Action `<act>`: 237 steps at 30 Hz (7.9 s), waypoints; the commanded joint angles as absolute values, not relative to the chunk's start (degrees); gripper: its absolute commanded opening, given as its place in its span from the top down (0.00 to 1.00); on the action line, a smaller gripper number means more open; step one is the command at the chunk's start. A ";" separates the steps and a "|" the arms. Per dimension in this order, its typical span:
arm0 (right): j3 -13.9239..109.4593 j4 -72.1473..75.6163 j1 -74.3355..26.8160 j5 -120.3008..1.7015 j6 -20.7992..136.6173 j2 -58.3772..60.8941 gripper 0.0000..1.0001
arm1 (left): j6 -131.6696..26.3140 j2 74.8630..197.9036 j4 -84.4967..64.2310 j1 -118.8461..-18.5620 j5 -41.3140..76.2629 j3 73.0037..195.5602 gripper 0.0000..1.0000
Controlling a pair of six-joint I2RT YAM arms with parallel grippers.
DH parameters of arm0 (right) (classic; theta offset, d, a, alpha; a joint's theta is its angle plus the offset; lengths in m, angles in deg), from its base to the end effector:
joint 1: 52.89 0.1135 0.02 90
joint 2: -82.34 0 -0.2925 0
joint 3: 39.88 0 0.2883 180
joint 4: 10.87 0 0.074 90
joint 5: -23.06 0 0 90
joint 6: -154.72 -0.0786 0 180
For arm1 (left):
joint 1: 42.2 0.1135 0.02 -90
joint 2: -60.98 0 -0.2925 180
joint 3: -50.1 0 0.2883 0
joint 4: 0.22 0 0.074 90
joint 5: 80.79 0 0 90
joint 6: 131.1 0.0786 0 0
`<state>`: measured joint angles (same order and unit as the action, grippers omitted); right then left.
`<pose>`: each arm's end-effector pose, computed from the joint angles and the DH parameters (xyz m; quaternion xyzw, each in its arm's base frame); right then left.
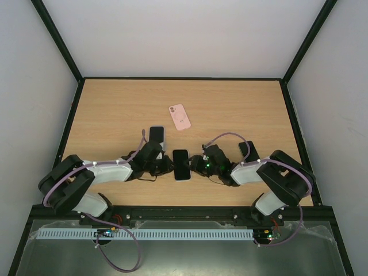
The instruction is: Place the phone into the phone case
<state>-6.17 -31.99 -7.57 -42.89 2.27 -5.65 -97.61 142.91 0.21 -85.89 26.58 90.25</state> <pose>0.1882 0.2359 0.0920 0.0301 0.8654 0.4840 0.1263 0.2049 -0.2282 0.1126 -0.0388 0.9021 -0.4006 0.1556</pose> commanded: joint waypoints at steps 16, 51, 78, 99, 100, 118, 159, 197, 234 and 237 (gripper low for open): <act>-7.24 -47.25 -5.82 -32.92 -6.06 -2.52 0.55 | -95.32 139.19 0.34 -85.55 28.97 88.04 0.83; -6.24 -47.07 -1.89 -33.87 -1.31 -1.36 0.95 | -92.63 118.64 -12.23 -77.47 28.97 88.37 0.33; -9.00 -64.36 1.56 -26.33 -7.08 21.30 0.96 | -105.37 91.78 10.32 -70.81 49.06 86.17 0.14; -12.05 -76.52 1.95 -24.91 -12.17 17.21 0.98 | -108.55 94.90 13.87 -70.94 48.23 85.49 0.97; -12.07 -76.74 1.94 -24.85 -12.31 16.86 0.98 | -108.19 94.84 13.20 -70.94 48.16 85.71 0.97; -10.29 -66.25 1.96 -32.60 -9.44 20.43 0.98 | -106.36 95.08 4.68 -70.94 48.10 86.71 0.55; -4.20 -60.21 1.93 -43.66 -6.92 16.86 0.98 | -108.94 98.46 2.97 -71.47 50.80 82.98 0.47; -3.86 -44.82 1.82 -46.76 -0.46 17.49 0.98 | -102.07 101.02 -13.59 -71.47 45.05 87.80 0.64; 2.02 -43.46 -12.66 -37.46 3.77 -12.34 0.97 | -87.24 101.18 -35.11 -70.90 26.89 95.07 0.00; 1.91 -43.97 -12.65 -37.26 3.56 -13.11 0.97 | -87.35 100.93 -35.12 -70.86 26.74 94.90 0.00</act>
